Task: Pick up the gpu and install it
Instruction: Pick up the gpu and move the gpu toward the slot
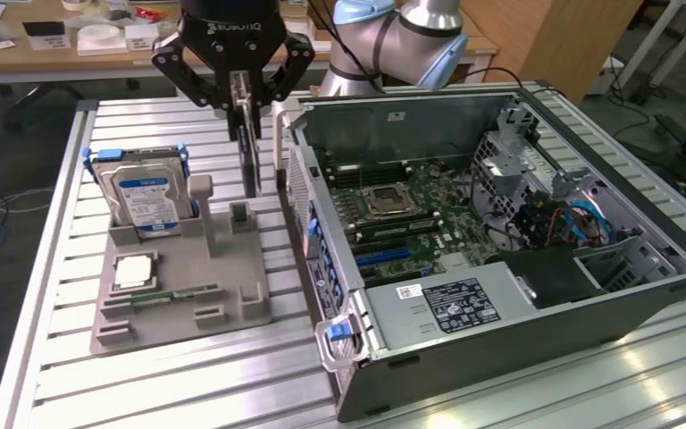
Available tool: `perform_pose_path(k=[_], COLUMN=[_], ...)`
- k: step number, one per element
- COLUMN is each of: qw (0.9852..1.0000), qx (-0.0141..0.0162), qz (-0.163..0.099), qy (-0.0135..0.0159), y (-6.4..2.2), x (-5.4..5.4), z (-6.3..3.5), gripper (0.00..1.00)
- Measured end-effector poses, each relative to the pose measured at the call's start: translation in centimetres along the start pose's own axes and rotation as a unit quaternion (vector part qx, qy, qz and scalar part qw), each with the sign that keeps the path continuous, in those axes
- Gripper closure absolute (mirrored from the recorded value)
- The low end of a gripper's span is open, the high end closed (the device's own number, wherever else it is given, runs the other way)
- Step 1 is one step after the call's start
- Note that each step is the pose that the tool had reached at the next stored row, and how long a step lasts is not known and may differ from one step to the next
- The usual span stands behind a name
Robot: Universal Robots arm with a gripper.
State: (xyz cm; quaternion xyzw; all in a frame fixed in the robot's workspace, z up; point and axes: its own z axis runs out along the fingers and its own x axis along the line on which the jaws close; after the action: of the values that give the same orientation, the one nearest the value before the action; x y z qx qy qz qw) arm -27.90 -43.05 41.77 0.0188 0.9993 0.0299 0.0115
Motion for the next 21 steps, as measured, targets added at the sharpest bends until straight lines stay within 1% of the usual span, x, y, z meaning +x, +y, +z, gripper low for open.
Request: perform_pose_path(k=[21], qw=[1.0000], qx=[-0.0001], qz=[0.000], qy=[0.0000], y=[0.11], x=[-2.9], z=[0.07], gripper=[0.73])
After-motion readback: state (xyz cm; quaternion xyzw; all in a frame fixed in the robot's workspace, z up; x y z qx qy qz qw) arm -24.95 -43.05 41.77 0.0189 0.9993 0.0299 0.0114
